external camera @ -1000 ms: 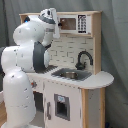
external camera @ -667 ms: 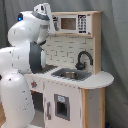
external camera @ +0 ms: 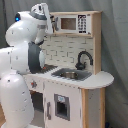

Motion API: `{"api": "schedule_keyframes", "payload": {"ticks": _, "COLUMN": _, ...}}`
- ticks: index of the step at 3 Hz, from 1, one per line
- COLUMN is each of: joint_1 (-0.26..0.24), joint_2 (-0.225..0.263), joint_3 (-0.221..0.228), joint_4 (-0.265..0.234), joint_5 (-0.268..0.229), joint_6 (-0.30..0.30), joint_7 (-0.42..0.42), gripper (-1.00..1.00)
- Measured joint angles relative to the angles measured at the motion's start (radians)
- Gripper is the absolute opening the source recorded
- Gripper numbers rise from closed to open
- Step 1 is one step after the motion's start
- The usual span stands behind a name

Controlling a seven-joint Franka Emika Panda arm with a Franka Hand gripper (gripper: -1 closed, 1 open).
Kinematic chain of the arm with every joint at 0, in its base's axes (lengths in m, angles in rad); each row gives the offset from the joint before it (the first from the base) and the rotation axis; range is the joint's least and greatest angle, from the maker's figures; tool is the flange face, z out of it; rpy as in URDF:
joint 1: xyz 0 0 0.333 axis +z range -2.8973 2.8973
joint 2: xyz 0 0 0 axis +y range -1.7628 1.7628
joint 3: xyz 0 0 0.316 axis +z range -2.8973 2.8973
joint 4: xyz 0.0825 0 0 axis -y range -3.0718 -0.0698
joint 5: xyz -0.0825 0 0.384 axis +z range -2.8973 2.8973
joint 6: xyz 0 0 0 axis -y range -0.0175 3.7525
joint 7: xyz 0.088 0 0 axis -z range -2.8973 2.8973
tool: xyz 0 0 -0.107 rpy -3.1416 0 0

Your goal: Play with the kitchen

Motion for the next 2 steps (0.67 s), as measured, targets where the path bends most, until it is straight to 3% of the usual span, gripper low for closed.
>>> {"api": "schedule_keyframes", "payload": {"ticks": 2, "joint_1": 0.0, "joint_2": -0.08, "joint_3": 0.07, "joint_4": -0.094, "joint_5": 0.0, "joint_6": -0.073, "joint_7": 0.079, "gripper": 1.0}}
